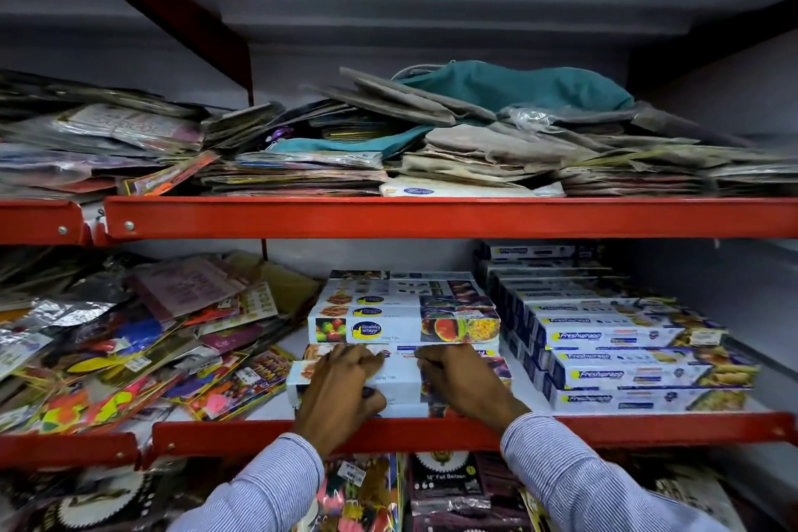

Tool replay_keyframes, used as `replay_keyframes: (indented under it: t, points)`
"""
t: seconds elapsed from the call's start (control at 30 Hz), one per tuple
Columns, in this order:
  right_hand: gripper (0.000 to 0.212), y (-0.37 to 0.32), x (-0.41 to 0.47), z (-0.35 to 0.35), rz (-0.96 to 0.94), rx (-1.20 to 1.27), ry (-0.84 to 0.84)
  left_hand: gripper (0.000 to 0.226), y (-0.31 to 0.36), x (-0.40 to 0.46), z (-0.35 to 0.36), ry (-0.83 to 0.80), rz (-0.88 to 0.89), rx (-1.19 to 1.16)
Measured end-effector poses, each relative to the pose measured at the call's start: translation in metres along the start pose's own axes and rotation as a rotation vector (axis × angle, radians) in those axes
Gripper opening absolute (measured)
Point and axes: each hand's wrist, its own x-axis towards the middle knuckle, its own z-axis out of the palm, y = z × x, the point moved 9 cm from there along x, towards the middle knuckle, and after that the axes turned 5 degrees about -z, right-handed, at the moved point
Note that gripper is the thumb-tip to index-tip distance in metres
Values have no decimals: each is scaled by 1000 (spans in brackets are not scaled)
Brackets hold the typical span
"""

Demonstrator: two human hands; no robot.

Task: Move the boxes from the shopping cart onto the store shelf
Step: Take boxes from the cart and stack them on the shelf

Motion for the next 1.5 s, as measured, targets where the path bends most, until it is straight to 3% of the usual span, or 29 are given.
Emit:
replay_keyframes:
  t: [0.17, 1.17, 1.27, 1.37, 1.5]
  points:
    - [39, 2, 2, 0, 3, 1, 11, 56, -6, 1, 3, 1, -37, -37]
    - [33, 21, 4, -3, 49, -132, 51, 54, 5, -3, 12, -68, 14, 93]
    - [30, 3, -9, -9, -8, -200, 57, 59, 12, -18, 1, -9, 35, 153]
    - [47, -15, -34, -10, -58, -264, 87, 64, 26, -50, -12, 77, 83, 135]
    - [54, -34, -90, 2, -86, -300, 104, 66, 40, -115, -5, 93, 121, 90]
